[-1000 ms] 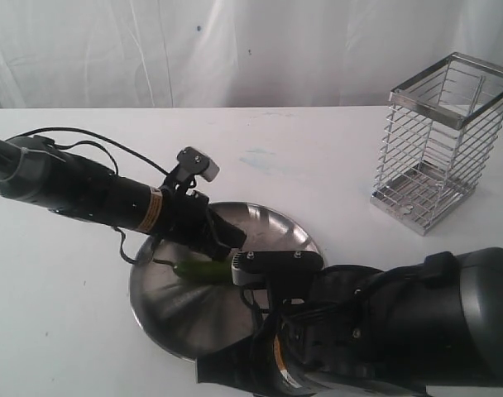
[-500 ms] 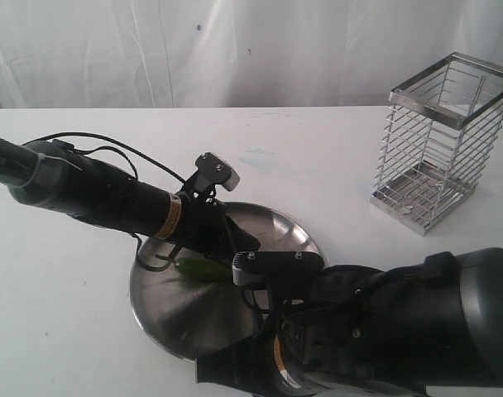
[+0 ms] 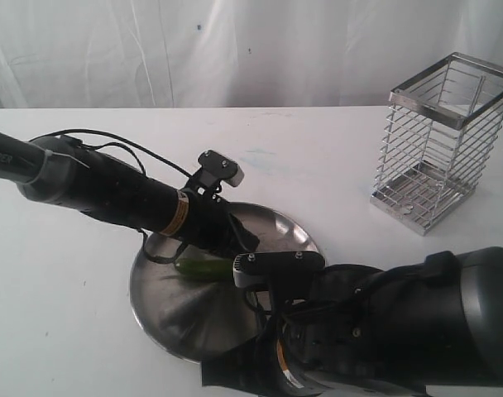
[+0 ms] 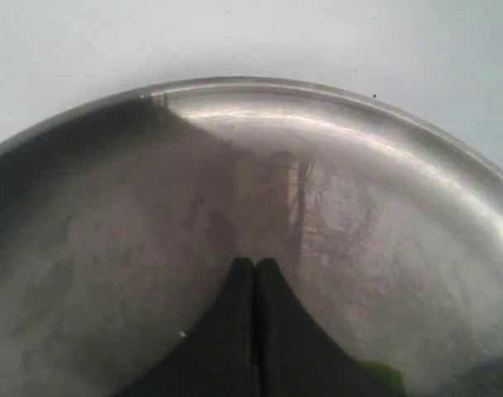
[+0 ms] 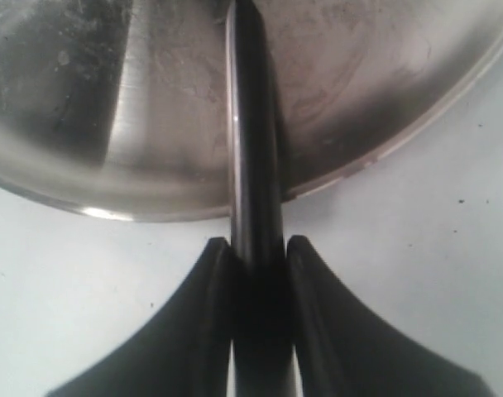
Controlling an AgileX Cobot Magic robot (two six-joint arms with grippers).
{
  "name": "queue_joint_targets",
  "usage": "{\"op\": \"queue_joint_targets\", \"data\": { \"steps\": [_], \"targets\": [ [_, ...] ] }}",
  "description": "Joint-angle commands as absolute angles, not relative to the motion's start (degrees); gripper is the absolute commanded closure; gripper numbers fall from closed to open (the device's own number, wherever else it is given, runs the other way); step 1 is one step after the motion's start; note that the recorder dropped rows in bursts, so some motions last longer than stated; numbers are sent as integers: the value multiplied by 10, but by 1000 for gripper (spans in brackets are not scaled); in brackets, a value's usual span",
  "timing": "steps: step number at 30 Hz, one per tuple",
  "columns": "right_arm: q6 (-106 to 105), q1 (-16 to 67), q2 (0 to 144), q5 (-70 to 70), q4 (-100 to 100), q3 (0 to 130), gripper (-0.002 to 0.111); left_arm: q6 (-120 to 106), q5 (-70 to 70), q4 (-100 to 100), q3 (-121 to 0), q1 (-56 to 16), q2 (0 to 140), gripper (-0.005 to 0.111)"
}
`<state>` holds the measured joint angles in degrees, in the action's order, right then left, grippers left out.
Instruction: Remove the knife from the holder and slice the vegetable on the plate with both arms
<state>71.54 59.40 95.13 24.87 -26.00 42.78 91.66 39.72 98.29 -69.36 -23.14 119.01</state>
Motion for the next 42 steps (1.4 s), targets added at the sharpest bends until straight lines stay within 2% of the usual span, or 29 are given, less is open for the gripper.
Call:
{"op": "queue_joint_targets", "data": {
  "steps": [1,25,32,42],
  "targets": [
    [717,594,953,270,-250,426,108,916,377,999,-701,-227,1193,107],
    [720,594,953,267,-241,427,108,883,471,890,-701,-178,1152,107],
    [720,594,905,267,-257,427,108,890,482,881,-700,-158,1144,107],
    [718,594,852,270,-270,427,108,912,466,875,-620,-110,1038,107]
  ]
}}
